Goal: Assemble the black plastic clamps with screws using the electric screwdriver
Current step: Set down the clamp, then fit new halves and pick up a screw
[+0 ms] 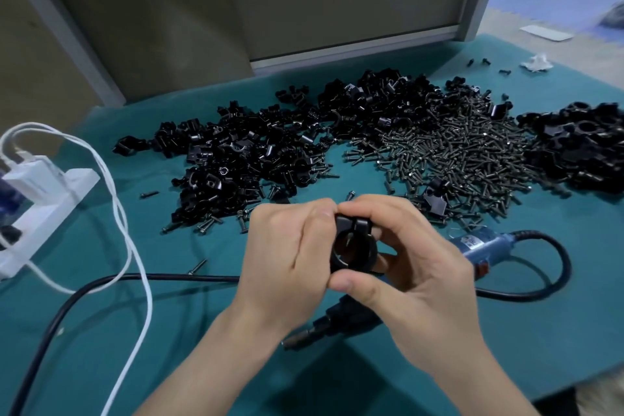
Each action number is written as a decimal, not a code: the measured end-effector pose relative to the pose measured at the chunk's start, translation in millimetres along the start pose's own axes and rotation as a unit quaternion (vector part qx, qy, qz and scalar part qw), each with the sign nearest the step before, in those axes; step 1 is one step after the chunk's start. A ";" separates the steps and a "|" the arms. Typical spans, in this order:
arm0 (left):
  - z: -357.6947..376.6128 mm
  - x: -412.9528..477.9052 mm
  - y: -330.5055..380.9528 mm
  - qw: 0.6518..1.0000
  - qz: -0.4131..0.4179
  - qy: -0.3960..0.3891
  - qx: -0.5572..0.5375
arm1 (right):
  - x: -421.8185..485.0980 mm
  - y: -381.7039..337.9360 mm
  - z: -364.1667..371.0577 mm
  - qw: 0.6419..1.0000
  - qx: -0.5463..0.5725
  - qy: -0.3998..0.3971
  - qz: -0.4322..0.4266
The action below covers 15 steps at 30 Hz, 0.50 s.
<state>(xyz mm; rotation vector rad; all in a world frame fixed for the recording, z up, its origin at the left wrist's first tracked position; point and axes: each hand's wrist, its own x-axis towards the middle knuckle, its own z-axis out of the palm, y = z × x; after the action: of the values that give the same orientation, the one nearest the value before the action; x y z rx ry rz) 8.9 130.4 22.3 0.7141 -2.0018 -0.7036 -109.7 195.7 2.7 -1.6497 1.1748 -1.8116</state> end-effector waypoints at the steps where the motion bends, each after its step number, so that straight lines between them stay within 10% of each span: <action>1: 0.2 -0.8 -0.1 1.000 0.008 0.003 0.008 | -0.7 0.7 -0.4 1.000 0.012 0.000 0.004; 15: -3.1 -5.9 -5.7 0.992 0.115 0.034 0.047 | -4.3 3.4 -2.1 0.982 0.140 -0.054 0.117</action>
<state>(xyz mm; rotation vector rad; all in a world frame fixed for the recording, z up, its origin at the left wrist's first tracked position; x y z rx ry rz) 15.5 130.1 16.6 0.5428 -2.0235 -0.4461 -111.5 197.8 -2.5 -1.3713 0.9715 -1.6332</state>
